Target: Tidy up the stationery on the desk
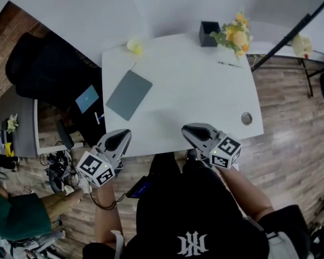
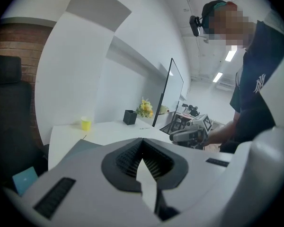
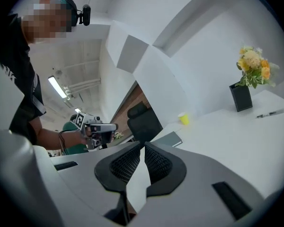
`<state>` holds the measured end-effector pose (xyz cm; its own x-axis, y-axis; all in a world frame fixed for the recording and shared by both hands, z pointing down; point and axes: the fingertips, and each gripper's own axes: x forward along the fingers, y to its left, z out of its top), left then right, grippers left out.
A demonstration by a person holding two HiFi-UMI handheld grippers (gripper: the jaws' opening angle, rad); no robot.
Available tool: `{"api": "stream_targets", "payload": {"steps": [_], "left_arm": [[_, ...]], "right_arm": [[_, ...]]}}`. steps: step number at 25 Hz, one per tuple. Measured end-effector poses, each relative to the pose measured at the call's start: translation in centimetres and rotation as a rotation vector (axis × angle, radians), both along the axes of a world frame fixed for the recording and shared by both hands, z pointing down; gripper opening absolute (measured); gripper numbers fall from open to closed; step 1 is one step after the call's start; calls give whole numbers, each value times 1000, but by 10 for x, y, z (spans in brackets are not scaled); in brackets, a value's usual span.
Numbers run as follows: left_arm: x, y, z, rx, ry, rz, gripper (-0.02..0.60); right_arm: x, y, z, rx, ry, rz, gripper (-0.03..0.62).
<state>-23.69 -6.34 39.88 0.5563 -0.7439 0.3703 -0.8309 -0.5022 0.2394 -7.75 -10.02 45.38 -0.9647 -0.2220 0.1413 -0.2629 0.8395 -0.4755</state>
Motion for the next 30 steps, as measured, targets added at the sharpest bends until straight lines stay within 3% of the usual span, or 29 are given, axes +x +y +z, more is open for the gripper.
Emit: {"api": "stream_targets", "payload": {"steps": [14,18,21,30], "left_arm": [[-123,-112,50,-139,-96,208,2],[-146,-136,72,-197,-97,249,2],[-160,-155,96,-245,-94,269,10],[-179,-186,162,-405,-84,324,72]], "right_arm": [[-128,-53,25,-138,88,40,54],[-160,-62,41,-228,85,65,63],[-178,-69,59,-305,100,89,140],[-194,-83,116,-533,169,265,144]]}}
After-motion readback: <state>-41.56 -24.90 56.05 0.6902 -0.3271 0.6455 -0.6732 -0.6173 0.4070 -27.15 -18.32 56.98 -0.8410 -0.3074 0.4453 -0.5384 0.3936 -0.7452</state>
